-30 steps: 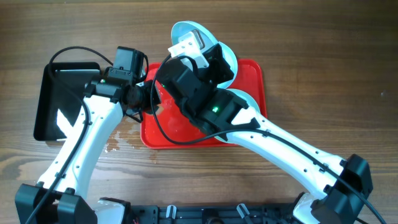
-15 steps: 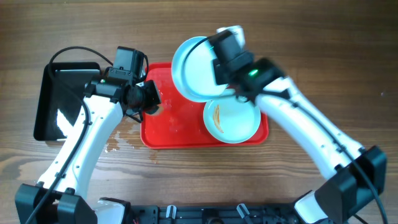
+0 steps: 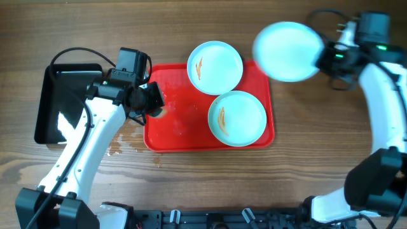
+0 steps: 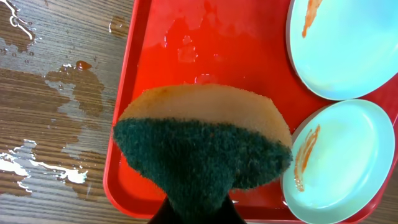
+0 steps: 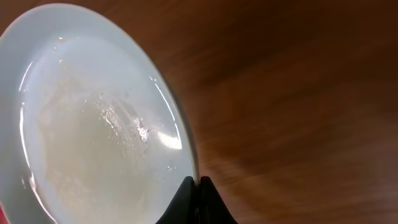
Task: Clean dirty plates on tray and stack at the side
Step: 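Carry the plate right and set it on the table beside the tray, then move the right gripper back over the top white plate on the tray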
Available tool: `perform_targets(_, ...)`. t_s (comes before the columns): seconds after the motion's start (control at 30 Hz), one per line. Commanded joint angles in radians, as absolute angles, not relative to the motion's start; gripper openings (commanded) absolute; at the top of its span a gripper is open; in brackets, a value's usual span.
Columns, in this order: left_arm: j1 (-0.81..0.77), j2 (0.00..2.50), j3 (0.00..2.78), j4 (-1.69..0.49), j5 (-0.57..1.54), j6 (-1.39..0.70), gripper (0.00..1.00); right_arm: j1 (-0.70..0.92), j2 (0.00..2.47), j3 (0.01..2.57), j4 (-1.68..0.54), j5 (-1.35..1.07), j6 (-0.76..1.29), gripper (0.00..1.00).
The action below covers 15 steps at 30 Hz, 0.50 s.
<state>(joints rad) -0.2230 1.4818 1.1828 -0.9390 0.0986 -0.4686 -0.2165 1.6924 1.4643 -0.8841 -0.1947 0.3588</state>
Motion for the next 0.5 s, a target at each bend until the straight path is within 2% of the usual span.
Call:
perform_targets(0.0, -0.22, 1.488, 1.182, -0.936, 0.089, -0.453, 0.04, -0.351, 1.696, 1.372, -0.842, -0.21, 0.376, 0.04)
perform_targets(0.17, -0.22, 1.488, 1.182, -0.936, 0.089, -0.453, 0.04, -0.46, 1.718, 1.196, -0.675, -0.189, 0.475, 0.04)
perform_targets(0.33, -0.22, 1.488, 1.182, -0.938, 0.089, -0.453, 0.04, -0.481, 1.719, 1.07, -0.53, -0.136, 0.532, 0.06)
perform_targets(0.4, -0.22, 1.488, 1.182, -0.94, 0.089, -0.453, 0.04, -0.481, 1.719, 1.066, -0.513, -0.126, 0.53, 0.15)
perform_targets(0.47, -0.22, 1.488, 1.182, -0.94, 0.089, -0.453, 0.04, -0.481, 1.719, 1.066, -0.503, -0.128, 0.53, 0.41)
